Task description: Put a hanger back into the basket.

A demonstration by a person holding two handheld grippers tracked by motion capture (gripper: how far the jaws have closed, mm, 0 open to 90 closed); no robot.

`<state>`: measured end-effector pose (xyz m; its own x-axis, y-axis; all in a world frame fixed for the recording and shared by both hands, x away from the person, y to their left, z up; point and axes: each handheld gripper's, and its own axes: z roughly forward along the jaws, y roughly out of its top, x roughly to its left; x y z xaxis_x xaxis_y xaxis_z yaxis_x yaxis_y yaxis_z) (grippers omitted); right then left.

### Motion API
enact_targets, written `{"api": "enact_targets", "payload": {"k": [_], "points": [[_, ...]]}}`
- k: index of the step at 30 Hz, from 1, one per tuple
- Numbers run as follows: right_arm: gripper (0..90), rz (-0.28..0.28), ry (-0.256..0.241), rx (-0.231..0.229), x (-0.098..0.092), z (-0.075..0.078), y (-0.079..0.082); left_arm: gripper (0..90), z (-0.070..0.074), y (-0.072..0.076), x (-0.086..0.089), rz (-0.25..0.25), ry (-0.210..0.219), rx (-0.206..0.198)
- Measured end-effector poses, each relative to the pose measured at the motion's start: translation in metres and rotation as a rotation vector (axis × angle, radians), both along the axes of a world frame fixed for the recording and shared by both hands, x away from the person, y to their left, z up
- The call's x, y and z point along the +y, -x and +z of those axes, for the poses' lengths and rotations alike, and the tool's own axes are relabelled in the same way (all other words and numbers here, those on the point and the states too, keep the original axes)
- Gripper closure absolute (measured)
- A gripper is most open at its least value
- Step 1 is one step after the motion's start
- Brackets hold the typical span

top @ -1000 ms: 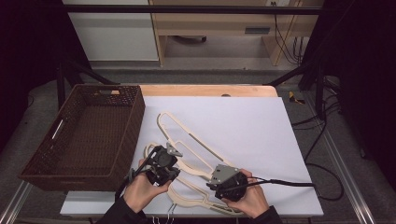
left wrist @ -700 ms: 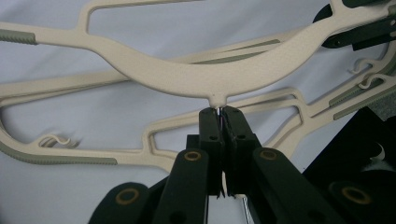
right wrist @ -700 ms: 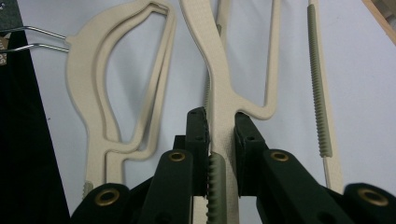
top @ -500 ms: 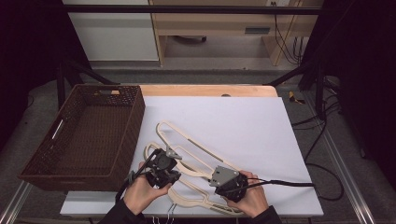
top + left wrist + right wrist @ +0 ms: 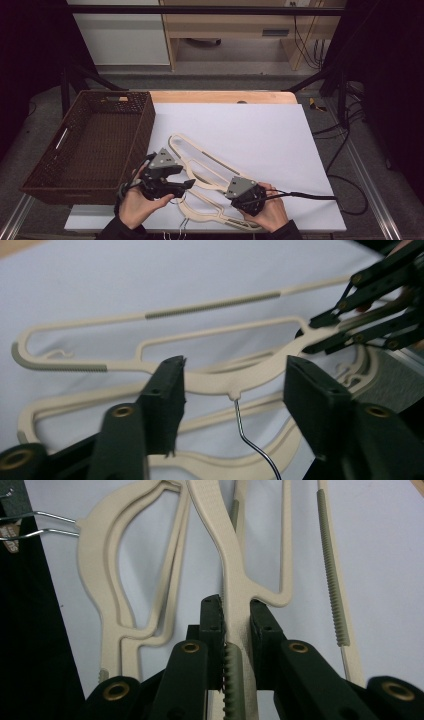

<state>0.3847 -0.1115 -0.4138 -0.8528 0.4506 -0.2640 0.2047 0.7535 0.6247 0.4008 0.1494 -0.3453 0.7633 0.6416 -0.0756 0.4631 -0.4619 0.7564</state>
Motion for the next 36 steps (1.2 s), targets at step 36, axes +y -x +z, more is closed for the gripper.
{"api": "enact_targets", "payload": {"k": [36], "points": [[80.2,0.269,-0.128,0.165,-0.035,0.033,0.001,19.1,-0.016,0.01,0.033,-0.408,-0.244,-0.358]]}}
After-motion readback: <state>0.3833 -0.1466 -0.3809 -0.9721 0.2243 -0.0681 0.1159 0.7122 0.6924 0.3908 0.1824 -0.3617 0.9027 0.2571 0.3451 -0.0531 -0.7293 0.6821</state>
